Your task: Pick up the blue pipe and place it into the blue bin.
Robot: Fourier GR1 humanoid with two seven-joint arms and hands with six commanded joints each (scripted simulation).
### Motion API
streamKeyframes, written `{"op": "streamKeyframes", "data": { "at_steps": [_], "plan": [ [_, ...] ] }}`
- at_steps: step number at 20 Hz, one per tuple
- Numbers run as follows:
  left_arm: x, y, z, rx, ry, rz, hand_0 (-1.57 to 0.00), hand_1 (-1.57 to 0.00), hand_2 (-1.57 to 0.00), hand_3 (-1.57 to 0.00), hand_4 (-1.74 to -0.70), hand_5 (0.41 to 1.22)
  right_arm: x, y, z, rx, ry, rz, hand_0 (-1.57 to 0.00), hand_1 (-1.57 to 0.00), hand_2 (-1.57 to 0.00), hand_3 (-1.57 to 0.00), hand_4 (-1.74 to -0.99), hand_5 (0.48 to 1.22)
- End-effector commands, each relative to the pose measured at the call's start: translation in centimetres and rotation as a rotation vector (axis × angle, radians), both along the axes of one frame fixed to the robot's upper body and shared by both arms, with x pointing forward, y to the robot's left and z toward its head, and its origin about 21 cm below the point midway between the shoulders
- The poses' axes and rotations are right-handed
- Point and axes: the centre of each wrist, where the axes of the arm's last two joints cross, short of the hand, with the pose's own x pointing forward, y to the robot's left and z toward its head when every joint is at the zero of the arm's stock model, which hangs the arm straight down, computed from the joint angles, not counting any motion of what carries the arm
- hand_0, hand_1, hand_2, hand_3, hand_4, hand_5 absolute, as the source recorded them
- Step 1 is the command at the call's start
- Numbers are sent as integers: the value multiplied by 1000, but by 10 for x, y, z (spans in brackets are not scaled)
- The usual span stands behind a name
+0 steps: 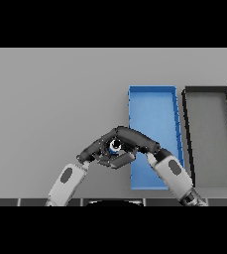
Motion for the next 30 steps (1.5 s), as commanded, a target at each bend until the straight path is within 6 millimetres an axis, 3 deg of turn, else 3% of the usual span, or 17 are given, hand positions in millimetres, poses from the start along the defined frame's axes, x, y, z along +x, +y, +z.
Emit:
{"op": "streamKeyframes", "data": {
  "at_steps": [1,3,6,9,13,14,15,17,19,22,25,30],
  "plan": [
    [-1,-2,1,-14,6,-3,-1571,-1571,-1553,-1271,-1682,1221,1,-3,-2,39,19,2,-1186,-1195,-1196,-1031,-1513,671],
    [-3,0,3,-1,0,-6,-1571,-1571,-1560,-1331,-1703,1221,-1,0,-4,71,19,12,-1324,-1330,-1331,-1225,-1481,869],
    [-1,-3,2,-33,-15,-13,-1571,-1571,-1539,-1412,-1722,1221,-5,3,-2,68,-25,20,-1445,-1448,-1448,-1394,-1477,1041],
    [0,-5,3,-26,-34,-5,-1571,-1571,-1555,-1432,-1731,1221,-8,6,-6,105,-2,27,-1506,-1508,-1508,-1480,-1488,1129],
    [-2,-3,5,-23,-28,6,-1571,-1571,-1564,-1434,-1732,1221,-8,8,-6,143,49,29,-1545,-1545,-1545,-1534,-1494,1183],
    [-1,-1,6,-27,-36,12,-1571,-1571,-1566,-1264,-1734,1221,-8,8,-6,150,47,26,-1550,-1550,-1550,-1541,-1495,1191],
    [0,-2,6,-19,-52,14,-1446,-1368,-1336,-1051,-1629,1221,-9,10,-6,155,38,13,-1554,-1554,-1555,-1547,-1496,1197],
    [2,3,5,27,-61,1,-940,-875,-855,-672,-1406,1221,-6,10,-6,156,36,-3,-1560,-1560,-1560,-1556,-1497,1206],
    [3,4,2,54,-59,-39,-601,-560,-547,-430,-1250,1221,-8,11,-8,147,41,-11,-1564,-1564,-1564,-1561,-1498,1211],
    [7,8,5,104,-38,-40,-307,-286,-279,-220,-1092,984,-9,10,-2,160,25,-16,-1567,-1568,-1568,-1566,-1498,1216],
    [6,11,2,149,12,-23,-157,-146,-143,-112,-1011,785,-8,13,-3,150,24,-27,-1569,-1569,-1569,-1568,-1499,1218],
    [7,8,1,145,47,7,-51,-47,-46,-36,-973,578,-11,11,-10,189,10,-8,-1570,-1570,-1570,-1570,-1499,1220]
  ]
}}
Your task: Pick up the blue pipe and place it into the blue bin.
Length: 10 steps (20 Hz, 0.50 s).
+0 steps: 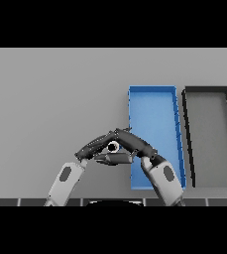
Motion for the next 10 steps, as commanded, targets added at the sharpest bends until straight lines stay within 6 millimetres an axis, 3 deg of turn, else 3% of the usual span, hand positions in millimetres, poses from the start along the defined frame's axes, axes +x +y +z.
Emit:
{"op": "streamKeyframes", "data": {
  "at_steps": [1,4,10],
  "plan": [
    [-2,0,-4,12,10,3,-40,-38,-37,-29,-968,557,1,-2,4,18,-7,-10,-1571,-1571,-1571,-1570,-1498,1220],
    [-4,-2,-4,4,18,12,-20,-19,-18,-14,-971,519,0,0,16,58,25,-15,-1571,-1571,-1571,-1571,-1496,1221],
    [-3,-2,-6,38,24,23,-5,-4,-4,-3,-965,479,13,-17,78,180,73,-8,-1571,-1571,-1571,-1571,-1495,1221]
  ]
}}
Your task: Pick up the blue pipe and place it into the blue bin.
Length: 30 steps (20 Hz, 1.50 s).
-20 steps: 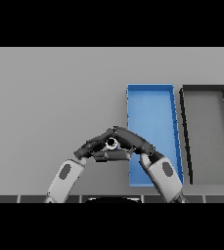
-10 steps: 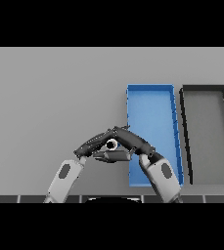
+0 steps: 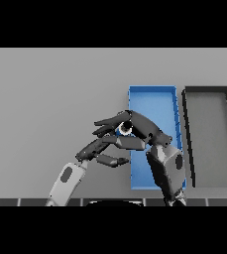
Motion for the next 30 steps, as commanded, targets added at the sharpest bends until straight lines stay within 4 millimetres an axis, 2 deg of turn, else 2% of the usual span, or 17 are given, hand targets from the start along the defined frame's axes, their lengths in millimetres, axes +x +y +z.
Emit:
{"op": "streamKeyframes", "data": {
  "at_steps": [1,6,9,13,18,19,23,25,27,30],
  "plan": [
    [1,1,1,7,4,4,-3,-3,-3,-2,-961,475,3,-3,8,18,14,5,-1571,-1571,-1571,-1571,-1496,1221],
    [-4,4,3,-1,-18,-5,0,0,0,0,-947,468,28,-32,59,136,-31,-166,-1571,-1571,-1571,-1571,-1498,1221],
    [-6,12,4,-3,-22,5,0,0,0,0,-951,468,47,-60,58,104,-37,-298,-1571,-1571,-1571,-1571,-1498,1221],
    [-6,14,6,0,-12,22,1,1,1,1,-950,474,58,-93,48,61,46,-484,-1571,-1571,-1571,-1571,-1499,1221],
    [-2,12,6,1,-24,27,1,1,1,1,-941,463,63,-118,0,-38,187,-621,-1571,-1571,-1571,-1571,-1499,1221],
    [-1,18,4,2,-28,28,1,1,1,1,-941,462,63,-124,-8,-62,210,-657,-1571,-1571,-1571,-1571,-1499,1221],
    [-1,14,1,1,-38,27,1,1,1,1,-929,462,60,-136,-52,-147,349,-754,-1571,-1571,-1571,-1571,-1500,1221],
    [-2,18,-3,0,-56,39,1,1,1,1,-927,464,57,-139,-75,-177,431,-806,-1571,-1571,-1571,-1571,-1500,1221],
    [-2,14,1,-6,-59,37,1,1,1,1,-928,466,54,-137,-95,-201,505,-850,-1571,-1571,-1571,-1571,-1500,1221],
    [-3,15,4,-2,-66,33,1,1,1,1,-925,474,53,-139,-116,-220,616,-871,-1571,-1571,-1571,-1571,-1498,1221]
  ]
}}
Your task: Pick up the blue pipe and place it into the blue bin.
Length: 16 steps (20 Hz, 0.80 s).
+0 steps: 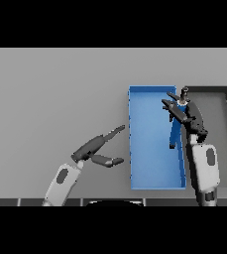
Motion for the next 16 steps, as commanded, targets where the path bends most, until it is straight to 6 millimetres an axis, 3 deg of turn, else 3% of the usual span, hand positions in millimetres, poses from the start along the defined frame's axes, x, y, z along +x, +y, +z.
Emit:
{"op": "streamKeyframes", "data": {
  "at_steps": [1,3,5,6,7,8,10,12,14,16],
  "plan": [
    [1,2,2,3,-7,4,1,1,1,1,-923,476,-2,-3,-6,-2,35,-8,-1571,-1571,-1571,-1571,-1497,1221],
    [2,0,0,8,-7,15,1,1,1,1,-922,480,-6,-6,-19,3,120,-12,-1571,-1571,-1571,-1005,-1585,1221],
    [2,-3,-2,19,0,14,1,1,1,1,-920,484,-9,-2,-26,17,191,-18,-1571,-1571,-1571,-643,-1641,1221],
    [3,2,-2,13,-10,17,1,1,1,1,-919,486,-11,-1,-28,20,223,-26,-1571,-1571,-1571,-514,-1661,1221],
    [4,2,0,12,-8,13,1,1,1,1,-918,489,-11,3,-28,42,265,-34,-1571,-1571,-1571,-411,-1677,1171],
    [3,3,1,4,-14,6,1,1,1,1,-920,491,-11,5,-28,43,298,-53,-1571,-1571,-1518,-455,-1626,1161],
    [3,0,2,3,-15,5,1,1,1,1,-921,493,-10,6,-28,36,309,-41,-1084,-1025,-987,-291,-1469,1148],
    [2,0,0,4,-5,8,1,1,1,1,-924,493,-6,2,-29,21,364,-91,-693,-656,-631,-186,-1370,1125],
    [1,0,1,0,-2,7,1,1,1,1,-926,494,-5,3,-22,-76,355,-28,-443,-419,-404,-118,-1307,1068],
    [0,3,-2,5,-1,18,1,1,1,1,-926,494,-7,5,-22,-224,354,47,-283,-268,-258,-75,-1250,962]
  ]
}}
